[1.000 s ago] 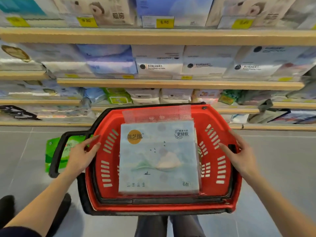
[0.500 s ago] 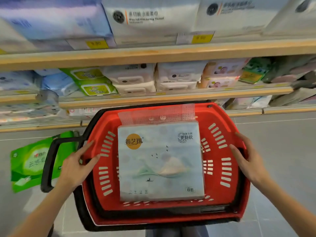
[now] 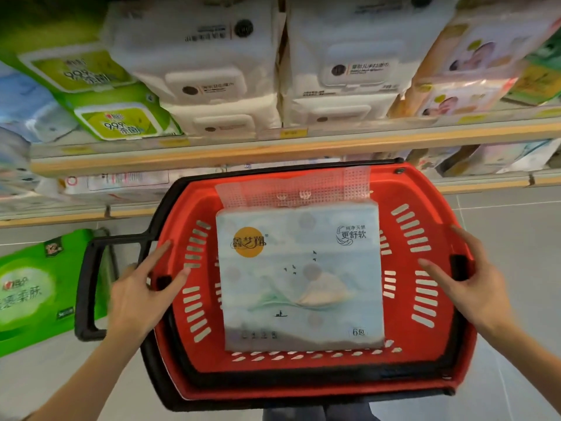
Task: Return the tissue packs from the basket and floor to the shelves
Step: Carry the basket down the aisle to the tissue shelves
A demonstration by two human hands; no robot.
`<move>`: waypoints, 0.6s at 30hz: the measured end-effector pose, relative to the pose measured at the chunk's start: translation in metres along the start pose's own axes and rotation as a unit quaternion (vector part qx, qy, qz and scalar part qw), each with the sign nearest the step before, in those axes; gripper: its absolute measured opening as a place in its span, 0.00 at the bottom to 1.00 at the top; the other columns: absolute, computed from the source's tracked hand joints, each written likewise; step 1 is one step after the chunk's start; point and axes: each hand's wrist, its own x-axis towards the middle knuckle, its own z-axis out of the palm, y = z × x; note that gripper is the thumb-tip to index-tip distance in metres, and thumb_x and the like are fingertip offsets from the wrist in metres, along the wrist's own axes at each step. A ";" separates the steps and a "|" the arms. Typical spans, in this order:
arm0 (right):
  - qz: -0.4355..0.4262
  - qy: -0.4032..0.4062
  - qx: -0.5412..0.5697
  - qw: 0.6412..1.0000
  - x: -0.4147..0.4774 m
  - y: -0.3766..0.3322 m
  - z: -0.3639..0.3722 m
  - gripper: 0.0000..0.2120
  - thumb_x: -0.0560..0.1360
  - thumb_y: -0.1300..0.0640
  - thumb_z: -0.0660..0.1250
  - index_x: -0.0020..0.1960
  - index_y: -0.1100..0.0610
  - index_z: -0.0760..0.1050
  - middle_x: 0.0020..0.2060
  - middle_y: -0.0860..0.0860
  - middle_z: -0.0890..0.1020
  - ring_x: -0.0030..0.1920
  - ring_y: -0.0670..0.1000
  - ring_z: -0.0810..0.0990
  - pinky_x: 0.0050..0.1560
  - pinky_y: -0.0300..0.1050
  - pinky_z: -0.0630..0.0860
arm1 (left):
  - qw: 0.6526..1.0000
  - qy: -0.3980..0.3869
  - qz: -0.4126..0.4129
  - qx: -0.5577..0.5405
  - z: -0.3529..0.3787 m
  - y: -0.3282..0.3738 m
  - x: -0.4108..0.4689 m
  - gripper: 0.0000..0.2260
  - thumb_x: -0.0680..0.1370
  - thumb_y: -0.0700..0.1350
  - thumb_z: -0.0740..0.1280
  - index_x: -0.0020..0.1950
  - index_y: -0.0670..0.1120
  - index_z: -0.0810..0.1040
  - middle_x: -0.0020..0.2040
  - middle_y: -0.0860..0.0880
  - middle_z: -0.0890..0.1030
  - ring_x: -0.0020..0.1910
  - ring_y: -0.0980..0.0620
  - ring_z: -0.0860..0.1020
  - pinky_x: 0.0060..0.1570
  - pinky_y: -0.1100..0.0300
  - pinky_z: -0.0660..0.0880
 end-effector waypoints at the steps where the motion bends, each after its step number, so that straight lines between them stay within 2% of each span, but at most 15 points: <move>1: -0.002 0.004 -0.002 1.000 0.005 0.002 0.004 0.29 0.65 0.44 0.71 0.55 0.25 0.57 0.60 0.53 0.77 0.51 0.56 0.80 0.50 0.60 0.79 | 1.000 0.003 -0.002 -0.003 0.005 0.001 0.003 0.27 0.63 0.73 0.60 0.61 0.78 0.59 0.47 0.45 0.78 0.39 0.47 0.79 0.44 0.48 0.80; 3: -0.002 0.013 -0.003 1.000 0.013 0.005 0.010 0.30 0.65 0.44 0.71 0.57 0.26 0.57 0.60 0.53 0.76 0.50 0.55 0.80 0.49 0.60 0.79 | 1.000 0.014 -0.003 -0.008 0.014 0.005 0.007 0.25 0.63 0.72 0.61 0.59 0.78 0.59 0.47 0.45 0.77 0.40 0.46 0.78 0.45 0.47 0.79; 5: -0.002 0.023 0.000 1.000 0.020 0.009 0.015 0.30 0.65 0.45 0.71 0.57 0.26 0.57 0.60 0.54 0.76 0.49 0.55 0.79 0.50 0.59 0.79 | 1.000 0.026 -0.004 -0.011 0.023 0.011 0.011 0.28 0.65 0.70 0.66 0.64 0.72 0.63 0.46 0.45 0.76 0.40 0.46 0.77 0.49 0.46 0.78; 8: -0.003 0.036 0.005 0.999 0.031 0.016 0.020 0.31 0.62 0.41 0.72 0.57 0.27 0.58 0.60 0.53 0.77 0.50 0.54 0.79 0.52 0.58 0.78 | 0.999 0.042 -0.007 -0.007 0.034 0.016 0.016 0.30 0.66 0.59 0.71 0.67 0.63 0.68 0.45 0.43 0.74 0.39 0.49 0.74 0.52 0.48 0.75; 11: -0.003 0.040 0.011 0.999 0.041 0.020 0.022 0.35 0.56 0.32 0.69 0.61 0.29 0.60 0.58 0.49 0.76 0.51 0.53 0.79 0.52 0.57 0.78 | 0.998 0.060 -0.005 -0.002 0.042 0.019 0.023 0.31 0.66 0.56 0.72 0.67 0.62 0.68 0.45 0.42 0.75 0.38 0.50 0.73 0.51 0.50 0.74; 15: -0.014 0.039 0.011 0.999 0.053 0.022 0.026 0.34 0.60 0.35 0.72 0.61 0.30 0.61 0.55 0.48 0.76 0.51 0.52 0.78 0.54 0.59 0.77 | 0.997 0.071 -0.007 -0.017 0.047 0.023 0.030 0.30 0.67 0.55 0.73 0.67 0.62 0.67 0.46 0.42 0.74 0.42 0.49 0.73 0.53 0.48 0.73; 18: -0.020 0.036 0.013 0.999 0.055 0.024 0.027 0.34 0.58 0.33 0.70 0.62 0.30 0.60 0.55 0.48 0.76 0.51 0.52 0.78 0.55 0.55 0.76 | 0.997 0.072 0.006 -0.017 0.047 0.023 0.030 0.30 0.67 0.53 0.74 0.67 0.61 0.68 0.46 0.41 0.74 0.42 0.49 0.73 0.51 0.51 0.72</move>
